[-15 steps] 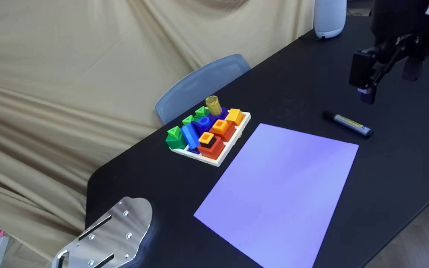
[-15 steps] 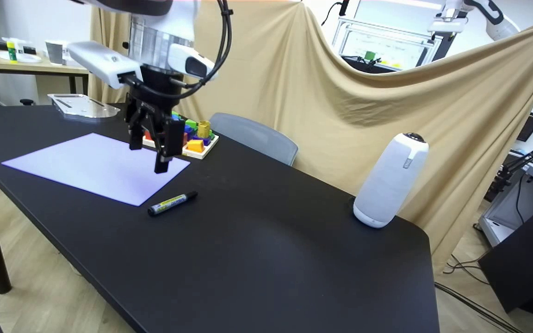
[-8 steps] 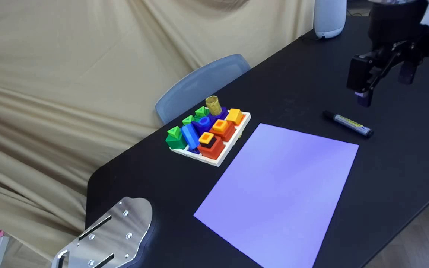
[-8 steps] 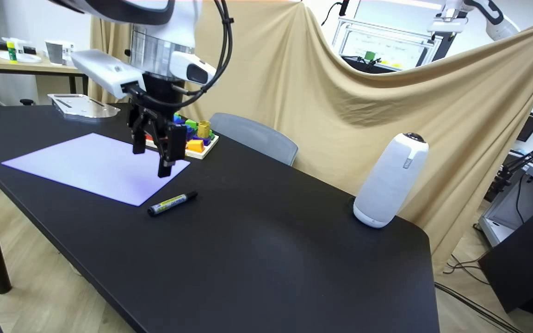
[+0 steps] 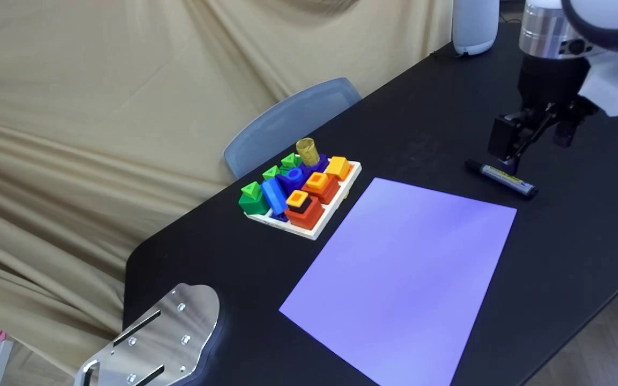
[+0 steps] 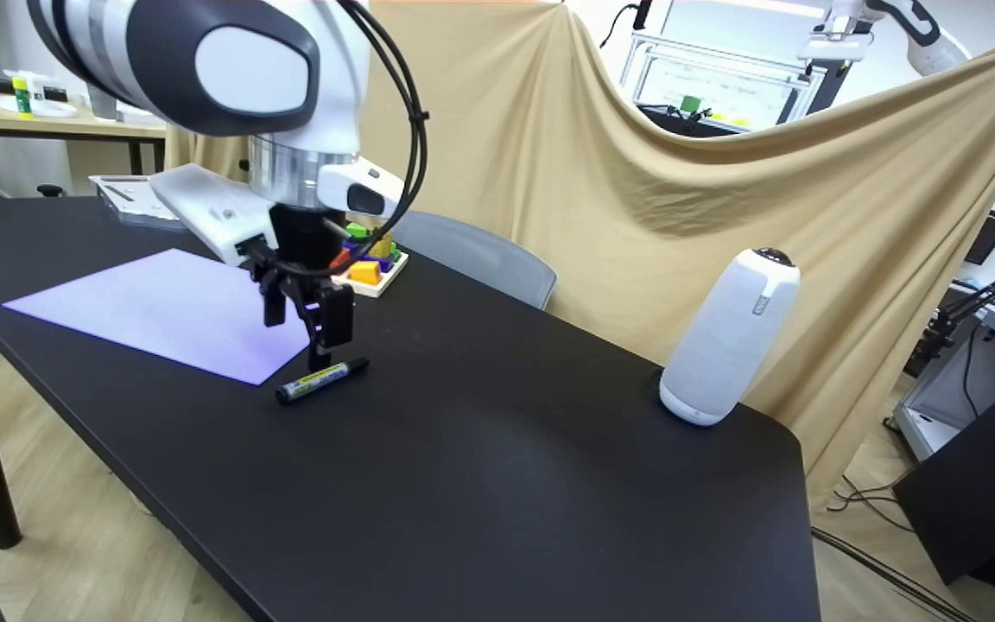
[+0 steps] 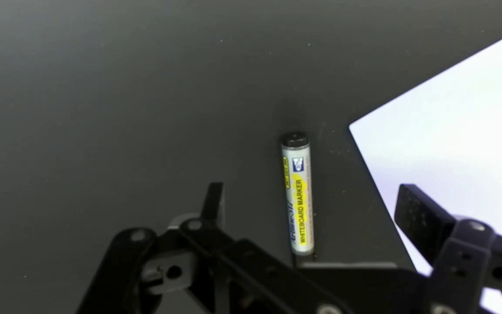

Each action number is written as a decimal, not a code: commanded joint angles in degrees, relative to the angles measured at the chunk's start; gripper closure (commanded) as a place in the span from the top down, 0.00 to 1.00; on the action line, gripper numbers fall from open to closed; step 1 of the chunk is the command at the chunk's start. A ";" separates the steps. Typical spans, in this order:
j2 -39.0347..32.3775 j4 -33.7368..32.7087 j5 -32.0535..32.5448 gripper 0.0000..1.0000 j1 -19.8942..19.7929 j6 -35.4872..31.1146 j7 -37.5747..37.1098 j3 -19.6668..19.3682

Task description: Put the black marker on the purple placemat

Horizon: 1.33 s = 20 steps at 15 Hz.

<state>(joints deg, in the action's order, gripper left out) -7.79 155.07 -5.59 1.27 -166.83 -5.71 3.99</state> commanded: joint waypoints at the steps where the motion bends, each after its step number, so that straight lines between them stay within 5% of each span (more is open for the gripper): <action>1: -5.19 -2.35 -0.25 1.00 0.24 -2.70 -0.14 -0.66; 13: -15.03 -9.74 0.29 1.00 0.62 -3.00 -0.60 -2.47; 14: -15.55 -10.16 0.38 0.75 0.88 -3.09 -0.84 -2.69; 16: -16.06 -10.78 0.46 0.68 1.07 -3.15 -0.71 -2.72; 20: -14.98 -10.88 0.82 0.39 2.00 -3.35 -0.94 -3.21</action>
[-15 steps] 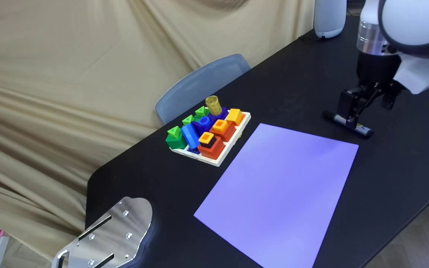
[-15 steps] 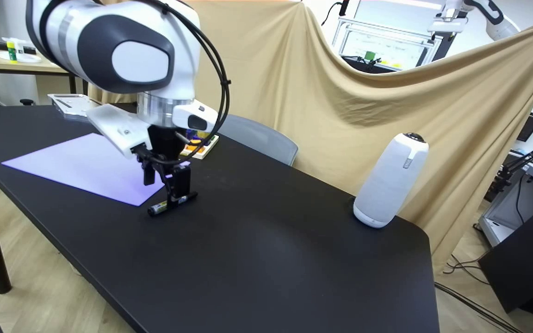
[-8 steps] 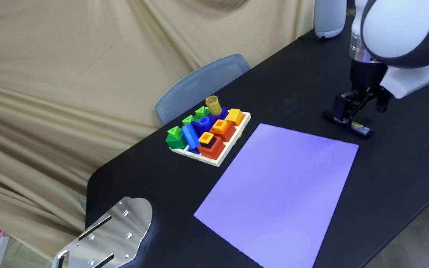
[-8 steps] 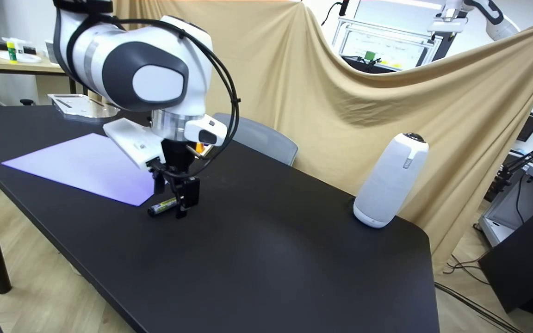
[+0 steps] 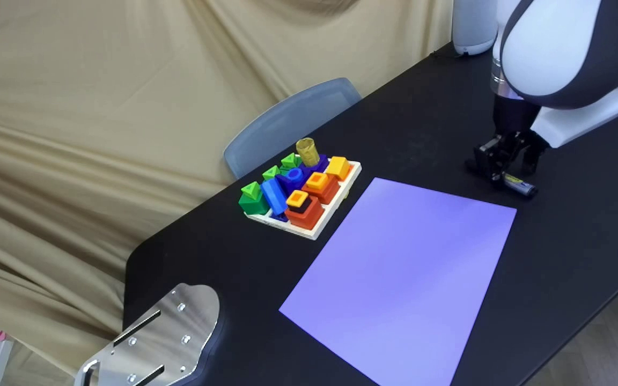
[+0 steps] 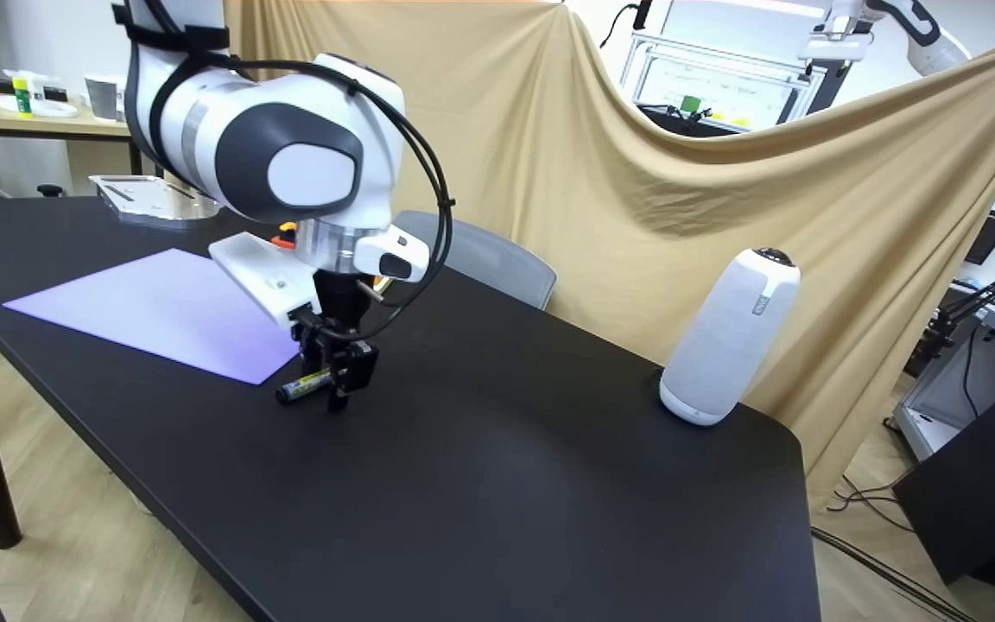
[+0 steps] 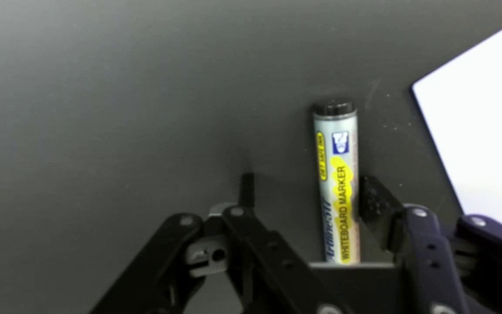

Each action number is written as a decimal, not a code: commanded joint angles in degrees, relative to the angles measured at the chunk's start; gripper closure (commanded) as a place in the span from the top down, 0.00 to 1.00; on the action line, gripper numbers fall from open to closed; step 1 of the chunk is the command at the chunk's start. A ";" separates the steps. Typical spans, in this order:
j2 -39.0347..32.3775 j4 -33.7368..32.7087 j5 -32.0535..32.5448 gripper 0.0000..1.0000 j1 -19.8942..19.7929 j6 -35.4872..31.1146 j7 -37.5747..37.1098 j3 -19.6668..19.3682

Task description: Put the black marker on the purple placemat

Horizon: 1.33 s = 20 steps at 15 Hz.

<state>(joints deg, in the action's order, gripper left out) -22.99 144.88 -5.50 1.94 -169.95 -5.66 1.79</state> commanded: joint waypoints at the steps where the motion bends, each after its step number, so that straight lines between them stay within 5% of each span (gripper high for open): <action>1: 0.61 -0.68 1.02 0.33 1.84 -0.17 -1.23 -1.41; 6: 0.94 -0.84 1.57 0.01 4.10 0.35 -1.89 -2.71; 14: 6.24 -1.55 9.67 0.05 15.18 4.66 -8.47 -8.26; 20: 8.11 -1.64 7.78 0.05 15.06 2.48 -8.33 -1.22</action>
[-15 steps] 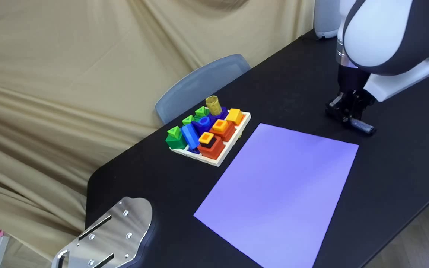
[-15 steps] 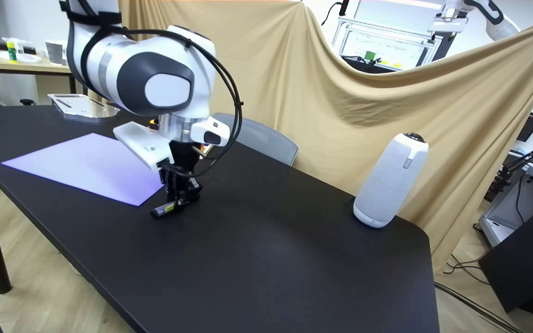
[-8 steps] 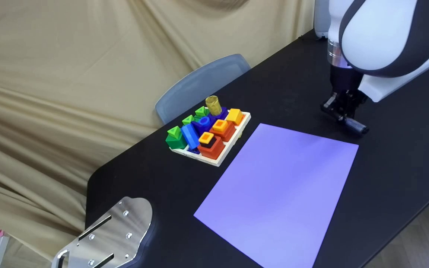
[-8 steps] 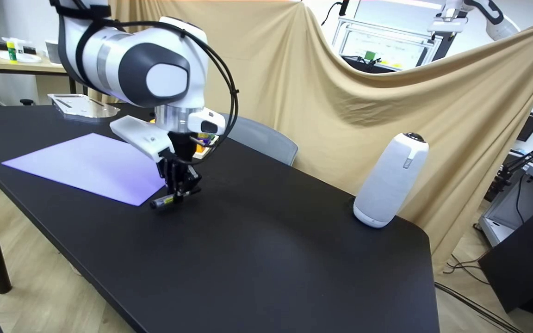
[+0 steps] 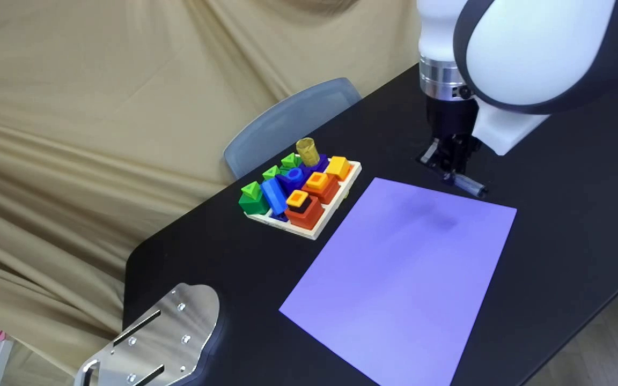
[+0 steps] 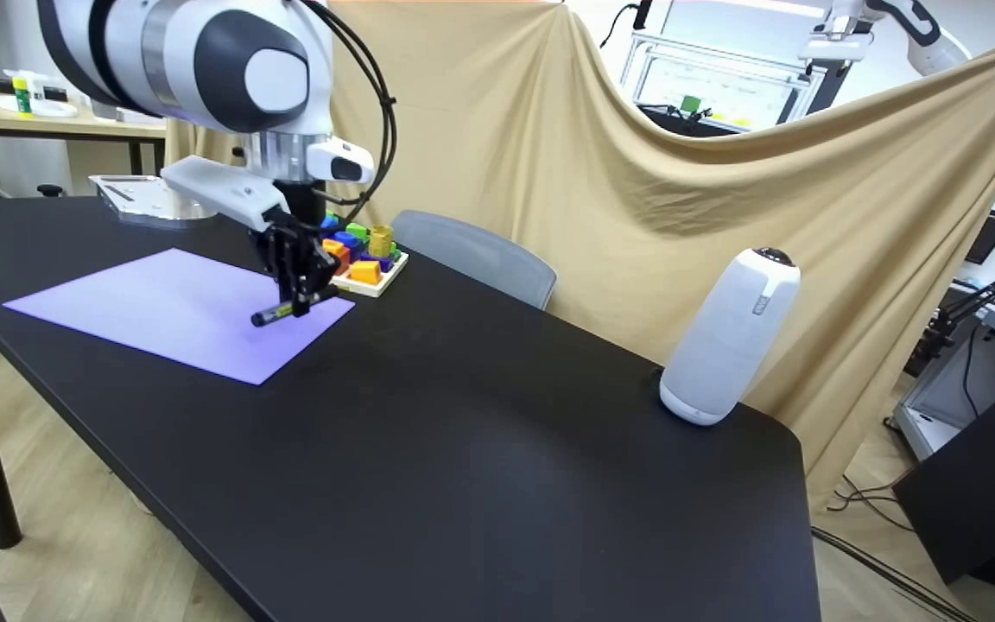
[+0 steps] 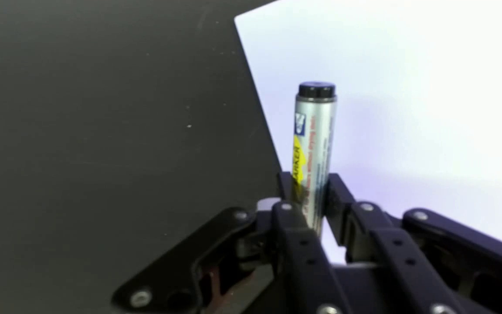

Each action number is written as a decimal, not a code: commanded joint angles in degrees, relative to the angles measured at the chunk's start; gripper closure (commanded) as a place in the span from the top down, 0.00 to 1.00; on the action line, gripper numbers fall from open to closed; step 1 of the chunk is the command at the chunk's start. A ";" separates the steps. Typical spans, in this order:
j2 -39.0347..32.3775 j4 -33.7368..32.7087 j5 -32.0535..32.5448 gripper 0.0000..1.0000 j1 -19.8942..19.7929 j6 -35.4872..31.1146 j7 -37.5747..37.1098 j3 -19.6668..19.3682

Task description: Put the black marker on the purple placemat

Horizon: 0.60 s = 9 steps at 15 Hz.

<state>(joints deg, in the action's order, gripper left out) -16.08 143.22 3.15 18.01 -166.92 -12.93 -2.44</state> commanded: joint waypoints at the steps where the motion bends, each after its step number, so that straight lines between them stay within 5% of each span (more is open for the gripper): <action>1: 1.07 -0.02 -1.73 0.05 -1.61 -1.26 -0.14 4.50; 5: -0.41 -0.55 -5.82 0.05 -4.49 -3.04 4.19 10.46; 9: -2.26 -1.14 -6.56 0.05 -5.70 -2.30 5.81 11.92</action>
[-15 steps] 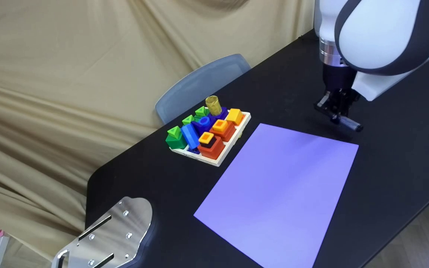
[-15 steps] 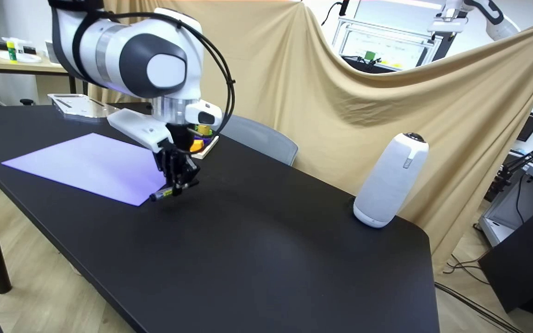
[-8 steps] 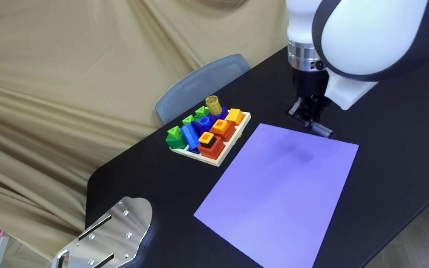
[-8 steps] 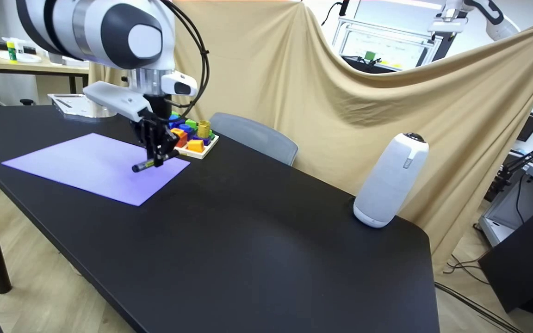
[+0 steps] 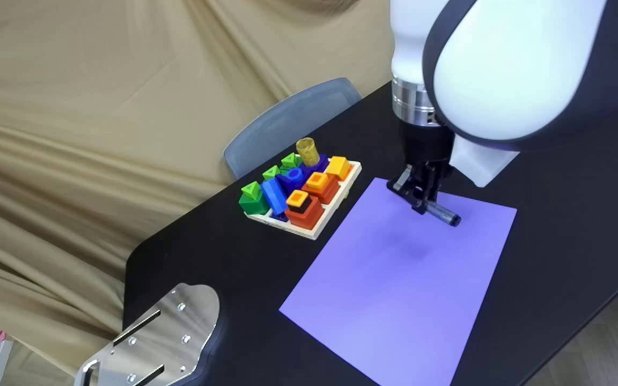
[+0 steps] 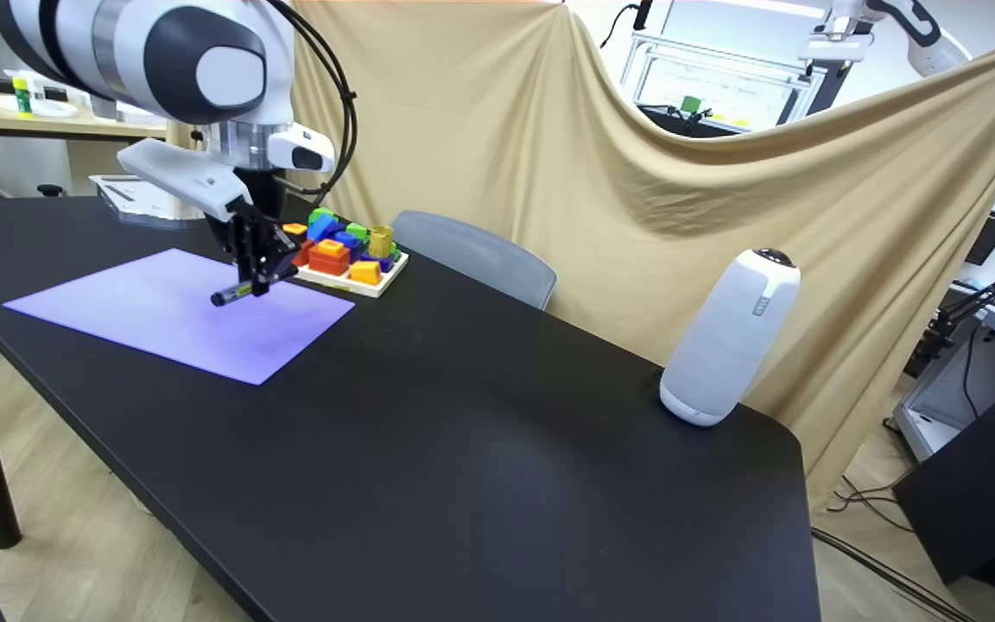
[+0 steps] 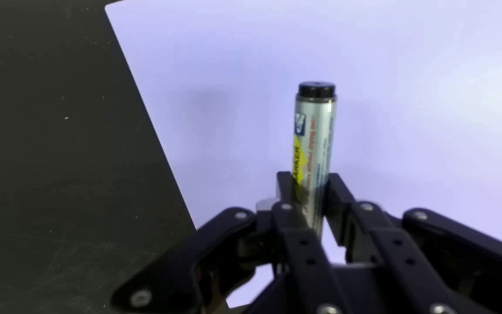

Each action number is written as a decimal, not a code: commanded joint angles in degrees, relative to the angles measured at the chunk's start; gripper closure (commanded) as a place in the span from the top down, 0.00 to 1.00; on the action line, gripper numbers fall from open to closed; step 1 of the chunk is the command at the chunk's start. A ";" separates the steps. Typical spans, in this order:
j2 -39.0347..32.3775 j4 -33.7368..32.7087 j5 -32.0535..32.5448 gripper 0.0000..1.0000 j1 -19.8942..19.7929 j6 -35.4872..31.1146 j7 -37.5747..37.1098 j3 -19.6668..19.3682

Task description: Put the black marker on the purple placemat

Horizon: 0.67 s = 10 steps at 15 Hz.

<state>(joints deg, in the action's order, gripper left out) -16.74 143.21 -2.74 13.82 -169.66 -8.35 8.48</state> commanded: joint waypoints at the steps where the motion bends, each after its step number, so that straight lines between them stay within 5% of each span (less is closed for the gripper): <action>1: -2.15 -1.30 -0.61 0.05 -1.71 0.69 1.38 0.92; 10: -6.73 -2.93 -0.08 0.05 -2.93 0.96 2.38 -0.10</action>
<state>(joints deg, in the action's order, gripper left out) -22.12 142.04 -2.83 11.44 -169.61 -6.49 8.33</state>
